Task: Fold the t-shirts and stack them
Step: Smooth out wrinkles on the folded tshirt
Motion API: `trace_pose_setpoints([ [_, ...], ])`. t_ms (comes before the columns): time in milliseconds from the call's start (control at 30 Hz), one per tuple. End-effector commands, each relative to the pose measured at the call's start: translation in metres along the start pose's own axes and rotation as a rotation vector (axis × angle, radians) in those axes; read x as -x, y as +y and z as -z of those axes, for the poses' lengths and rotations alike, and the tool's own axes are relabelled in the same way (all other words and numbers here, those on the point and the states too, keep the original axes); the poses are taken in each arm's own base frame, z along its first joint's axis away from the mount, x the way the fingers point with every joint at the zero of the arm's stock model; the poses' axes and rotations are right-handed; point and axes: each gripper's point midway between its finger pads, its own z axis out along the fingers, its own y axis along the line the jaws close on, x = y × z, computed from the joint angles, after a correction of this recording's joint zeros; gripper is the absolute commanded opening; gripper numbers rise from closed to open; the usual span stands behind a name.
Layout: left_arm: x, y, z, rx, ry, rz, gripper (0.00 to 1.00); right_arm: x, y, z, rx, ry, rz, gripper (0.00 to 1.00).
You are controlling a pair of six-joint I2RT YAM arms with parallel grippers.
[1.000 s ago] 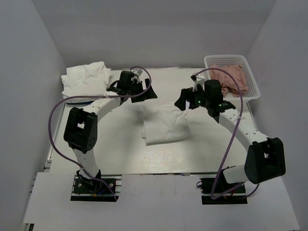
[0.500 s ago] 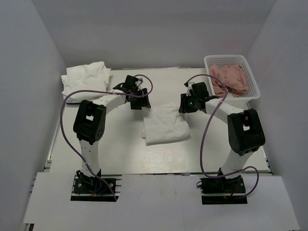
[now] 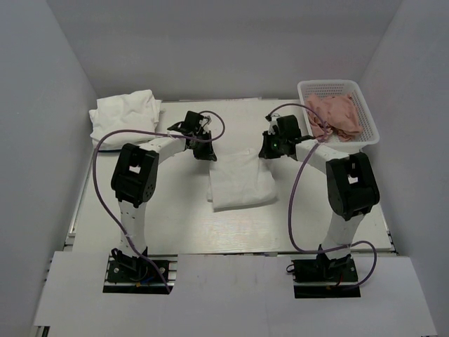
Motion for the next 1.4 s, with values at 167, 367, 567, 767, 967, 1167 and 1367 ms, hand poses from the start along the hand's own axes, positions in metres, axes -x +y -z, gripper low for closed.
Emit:
trace_pose_setpoints([
  [167,0.046,-0.059,0.071,-0.162,-0.205,-0.093,0.00,0.051,0.016,0.056,-0.009,-0.194,0.039,0.00],
  [367,0.047,-0.062,0.079,-0.186,-0.255,-0.111,0.00,0.045,0.010,0.067,-0.046,-0.200,0.010,0.00],
  [567,0.065,-0.056,0.041,-0.163,-0.246,-0.093,0.00,0.042,-0.031,0.037,-0.186,-0.163,-0.092,0.00],
  [767,0.091,-0.018,-0.004,-0.052,-0.270,-0.022,0.00,0.039,-0.064,-0.035,-0.202,-0.102,-0.148,0.00],
  [967,0.115,-0.024,0.001,-0.057,-0.296,-0.022,0.00,0.086,-0.034,-0.016,-0.090,-0.200,-0.091,0.42],
  [1167,0.126,-0.033,0.028,0.006,-0.292,-0.002,1.00,0.110,-0.007,0.034,-0.034,-0.254,-0.066,0.90],
  [1367,0.138,-0.048,0.090,0.051,-0.407,-0.023,1.00,0.080,0.035,0.076,0.143,-0.245,-0.122,0.90],
])
